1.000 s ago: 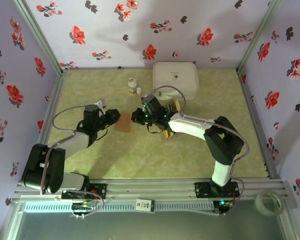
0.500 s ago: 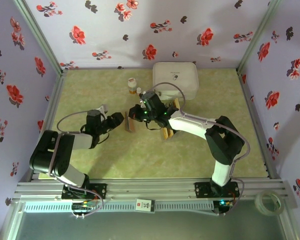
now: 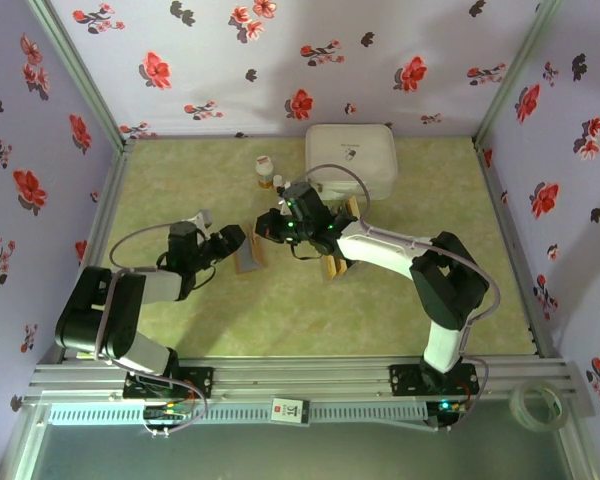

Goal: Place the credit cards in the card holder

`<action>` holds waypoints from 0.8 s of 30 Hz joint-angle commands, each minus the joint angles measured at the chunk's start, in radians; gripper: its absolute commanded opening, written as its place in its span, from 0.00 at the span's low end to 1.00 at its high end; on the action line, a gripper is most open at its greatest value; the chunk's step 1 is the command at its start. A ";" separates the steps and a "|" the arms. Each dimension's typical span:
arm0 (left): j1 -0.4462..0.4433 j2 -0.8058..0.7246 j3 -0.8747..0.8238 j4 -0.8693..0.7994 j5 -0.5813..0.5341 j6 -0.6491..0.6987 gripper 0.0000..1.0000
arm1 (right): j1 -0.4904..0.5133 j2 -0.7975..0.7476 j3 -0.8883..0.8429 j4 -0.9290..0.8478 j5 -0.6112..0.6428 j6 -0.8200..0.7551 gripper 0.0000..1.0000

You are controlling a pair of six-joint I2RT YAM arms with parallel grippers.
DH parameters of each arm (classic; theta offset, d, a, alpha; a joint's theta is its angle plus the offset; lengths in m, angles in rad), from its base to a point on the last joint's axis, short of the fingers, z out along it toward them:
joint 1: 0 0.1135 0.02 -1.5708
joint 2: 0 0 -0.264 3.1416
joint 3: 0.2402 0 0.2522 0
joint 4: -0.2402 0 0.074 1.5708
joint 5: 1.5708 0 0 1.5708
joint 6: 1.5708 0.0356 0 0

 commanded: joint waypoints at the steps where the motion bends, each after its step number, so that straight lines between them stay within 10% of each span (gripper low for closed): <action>1: 0.011 -0.056 -0.008 -0.076 -0.012 0.057 0.63 | -0.005 -0.029 -0.016 0.034 -0.030 0.006 0.00; 24: -0.021 -0.183 0.128 -0.600 -0.218 0.268 0.64 | -0.067 -0.043 -0.175 0.120 -0.039 0.026 0.00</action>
